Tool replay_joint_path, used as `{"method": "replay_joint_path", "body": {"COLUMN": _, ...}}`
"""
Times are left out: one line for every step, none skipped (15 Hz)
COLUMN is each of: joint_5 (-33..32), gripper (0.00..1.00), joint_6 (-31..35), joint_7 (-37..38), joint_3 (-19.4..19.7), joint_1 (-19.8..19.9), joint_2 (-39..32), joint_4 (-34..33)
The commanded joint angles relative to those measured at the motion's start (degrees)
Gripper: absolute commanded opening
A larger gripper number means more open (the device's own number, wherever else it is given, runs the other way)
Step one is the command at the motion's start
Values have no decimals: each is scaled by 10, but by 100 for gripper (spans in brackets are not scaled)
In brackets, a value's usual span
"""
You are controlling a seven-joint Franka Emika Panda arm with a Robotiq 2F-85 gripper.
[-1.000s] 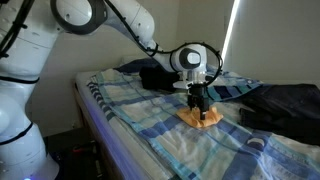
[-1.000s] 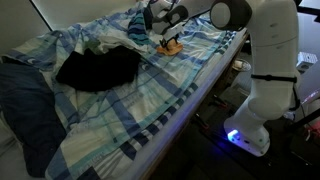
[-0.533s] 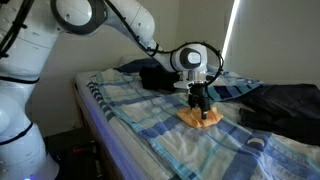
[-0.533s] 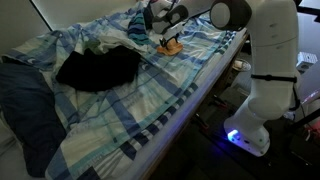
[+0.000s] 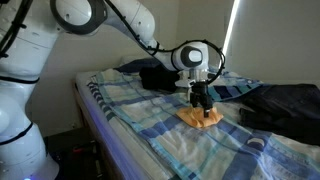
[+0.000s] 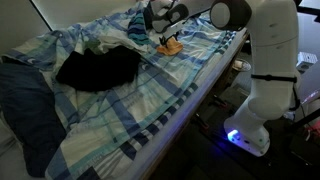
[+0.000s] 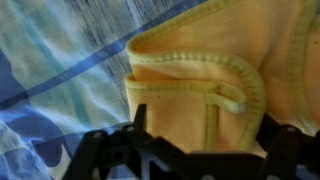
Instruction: Unfold the yellow towel
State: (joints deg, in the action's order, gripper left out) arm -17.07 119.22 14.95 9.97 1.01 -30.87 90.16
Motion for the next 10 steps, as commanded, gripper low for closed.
{"method": "replay_joint_path", "body": {"joint_5": -10, "gripper": 100, "joint_6": 8, "joint_7": 6, "joint_3": 5, "joint_1": 1, "joint_2": -1, "joint_4": -8}}
{"method": "replay_joint_path", "body": {"joint_5": -10, "gripper": 100, "joint_6": 8, "joint_7": 7, "joint_3": 6, "joint_1": 1, "joint_2": -1, "joint_4": -10}}
{"method": "replay_joint_path", "body": {"joint_5": -10, "gripper": 100, "joint_6": 8, "joint_7": 7, "joint_3": 7, "joint_1": 1, "joint_2": -1, "joint_4": -11}}
{"method": "replay_joint_path", "body": {"joint_5": -9, "gripper": 94, "joint_6": 8, "joint_7": 7, "joint_3": 7, "joint_1": 2, "joint_2": 0, "joint_4": -10}}
{"method": "replay_joint_path", "body": {"joint_5": -9, "gripper": 74, "joint_6": 10, "joint_7": 7, "joint_3": 8, "joint_1": 2, "joint_2": 2, "joint_4": -10}}
{"method": "replay_joint_path", "body": {"joint_5": -9, "gripper": 65, "joint_6": 11, "joint_7": 7, "joint_3": 8, "joint_1": 3, "joint_2": 2, "joint_4": -10}}
{"method": "replay_joint_path", "body": {"joint_5": -9, "gripper": 58, "joint_6": 12, "joint_7": 7, "joint_3": 8, "joint_1": 3, "joint_2": 3, "joint_4": -10}}
{"method": "replay_joint_path", "body": {"joint_5": -10, "gripper": 51, "joint_6": 15, "joint_7": 6, "joint_3": 8, "joint_1": 4, "joint_2": 4, "joint_4": -10}}
{"method": "replay_joint_path", "body": {"joint_5": -12, "gripper": 42, "joint_6": 18, "joint_7": 7, "joint_3": 9, "joint_1": 3, "joint_2": 5, "joint_4": -9}}
{"method": "replay_joint_path", "body": {"joint_5": -13, "gripper": 35, "joint_6": 22, "joint_7": 6, "joint_3": 9, "joint_1": 3, "joint_2": 6, "joint_4": -8}}
